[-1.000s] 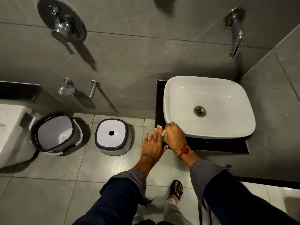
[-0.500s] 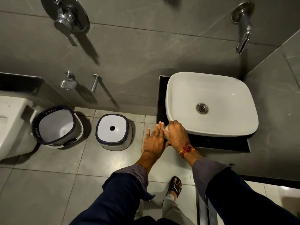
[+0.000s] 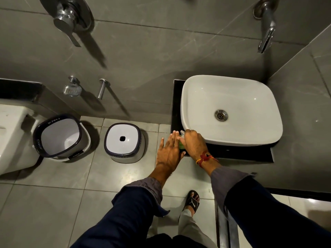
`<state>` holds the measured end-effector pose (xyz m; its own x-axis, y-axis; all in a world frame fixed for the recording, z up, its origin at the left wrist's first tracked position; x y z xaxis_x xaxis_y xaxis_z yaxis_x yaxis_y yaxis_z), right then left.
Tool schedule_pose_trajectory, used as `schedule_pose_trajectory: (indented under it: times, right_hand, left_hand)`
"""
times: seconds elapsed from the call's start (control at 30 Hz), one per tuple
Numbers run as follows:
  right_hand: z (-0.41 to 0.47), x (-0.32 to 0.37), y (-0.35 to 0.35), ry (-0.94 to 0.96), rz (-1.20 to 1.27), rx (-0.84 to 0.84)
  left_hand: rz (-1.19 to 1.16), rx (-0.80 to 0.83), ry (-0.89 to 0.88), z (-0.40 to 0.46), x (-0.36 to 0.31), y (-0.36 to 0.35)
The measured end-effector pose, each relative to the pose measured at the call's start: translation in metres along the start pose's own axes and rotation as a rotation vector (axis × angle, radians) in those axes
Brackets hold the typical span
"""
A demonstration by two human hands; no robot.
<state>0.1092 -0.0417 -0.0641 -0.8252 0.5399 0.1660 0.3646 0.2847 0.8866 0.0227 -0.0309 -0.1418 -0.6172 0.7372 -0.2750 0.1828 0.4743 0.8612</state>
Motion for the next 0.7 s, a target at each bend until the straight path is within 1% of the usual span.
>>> schedule_pose_trajectory:
  times: [0.07, 0.17, 0.23, 0.3, 0.4, 0.5, 0.6, 0.7]
  right_hand:
    - [0.0, -0.002, 0.004, -0.022, 0.046, -0.013]
    - [-0.005, -0.005, 0.005, 0.047, 0.193, -0.036]
    - [-0.007, -0.007, 0.002, 0.091, 0.221, -0.02]
    - [-0.005, -0.01, 0.001, 0.091, 0.223, -0.007]
    - [-0.004, -0.009, 0.002, 0.048, 0.178, -0.02]
    - [-0.007, -0.008, 0.002, -0.053, 0.154, -0.061]
    - [-0.013, -0.012, 0.001, -0.147, 0.256, -0.107]
    - [-0.017, -0.015, -0.002, -0.137, 0.371, -0.153]
  left_hand:
    - [0.002, -0.009, 0.002, 0.0, 0.0, 0.001]
    - [0.009, -0.002, -0.003, -0.001, -0.001, 0.001]
    - [0.001, -0.009, -0.005, -0.002, -0.002, 0.002]
    - [-0.014, -0.009, -0.003, -0.002, -0.002, 0.003]
    - [-0.011, -0.001, 0.005, -0.001, -0.001, 0.001]
    - [0.004, 0.003, 0.008, -0.001, -0.002, -0.001]
    - [0.011, 0.013, -0.007, -0.001, -0.003, 0.001]
    - [0.03, 0.014, -0.019, -0.002, -0.004, 0.002]
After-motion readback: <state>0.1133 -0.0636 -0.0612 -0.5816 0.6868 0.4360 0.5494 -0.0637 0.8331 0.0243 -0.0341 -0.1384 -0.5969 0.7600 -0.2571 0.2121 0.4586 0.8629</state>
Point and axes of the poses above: each hand's wrist, its own z-axis towards the middle knuckle, its own y-axis out of the back of the hand, x = y × z, the point moved 9 cm from there along z, towards the middle knuckle, and after that the axes turned 12 degrees about x, right-handed, at the moved point
